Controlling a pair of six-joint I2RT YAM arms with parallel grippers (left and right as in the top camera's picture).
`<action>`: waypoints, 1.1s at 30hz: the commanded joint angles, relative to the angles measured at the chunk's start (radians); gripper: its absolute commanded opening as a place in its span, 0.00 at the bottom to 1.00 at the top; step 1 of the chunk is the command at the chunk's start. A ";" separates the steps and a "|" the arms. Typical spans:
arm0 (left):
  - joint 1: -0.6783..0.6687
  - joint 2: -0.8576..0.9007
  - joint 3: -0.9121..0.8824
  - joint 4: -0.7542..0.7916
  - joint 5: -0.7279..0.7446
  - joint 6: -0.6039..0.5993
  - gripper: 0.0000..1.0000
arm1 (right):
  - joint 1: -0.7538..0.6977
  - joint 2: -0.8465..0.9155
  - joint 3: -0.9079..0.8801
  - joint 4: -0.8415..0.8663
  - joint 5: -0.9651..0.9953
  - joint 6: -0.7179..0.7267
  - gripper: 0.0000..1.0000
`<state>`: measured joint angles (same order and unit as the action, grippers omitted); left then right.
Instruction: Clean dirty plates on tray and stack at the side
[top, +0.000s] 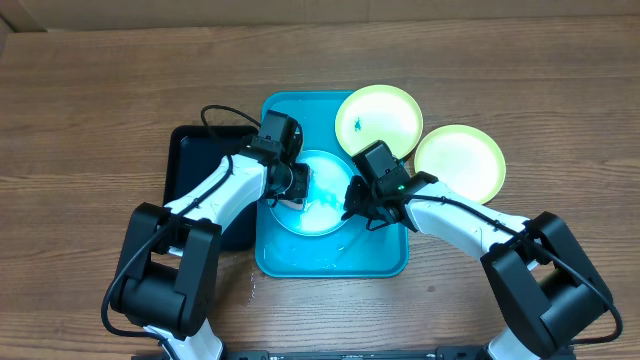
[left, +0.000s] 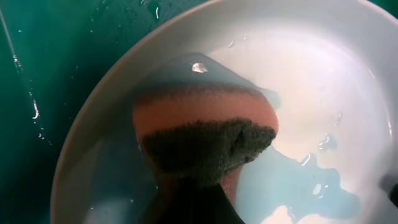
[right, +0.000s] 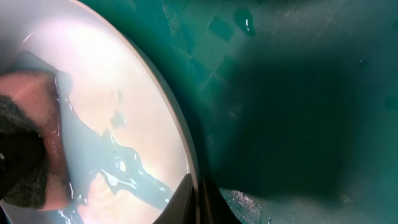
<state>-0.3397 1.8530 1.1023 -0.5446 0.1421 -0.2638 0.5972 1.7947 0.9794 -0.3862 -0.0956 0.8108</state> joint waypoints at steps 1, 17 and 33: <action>-0.009 0.043 -0.045 0.004 0.127 -0.018 0.04 | -0.001 0.002 0.002 0.007 0.008 -0.001 0.04; -0.009 -0.005 -0.028 0.008 0.334 -0.029 0.04 | -0.001 0.002 0.002 0.007 0.007 -0.001 0.04; -0.010 -0.330 0.057 -0.126 0.088 -0.058 0.04 | -0.001 0.002 0.002 0.008 0.007 -0.001 0.04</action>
<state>-0.3408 1.5352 1.1370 -0.6495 0.3347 -0.3023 0.5957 1.7947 0.9794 -0.3859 -0.0891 0.8104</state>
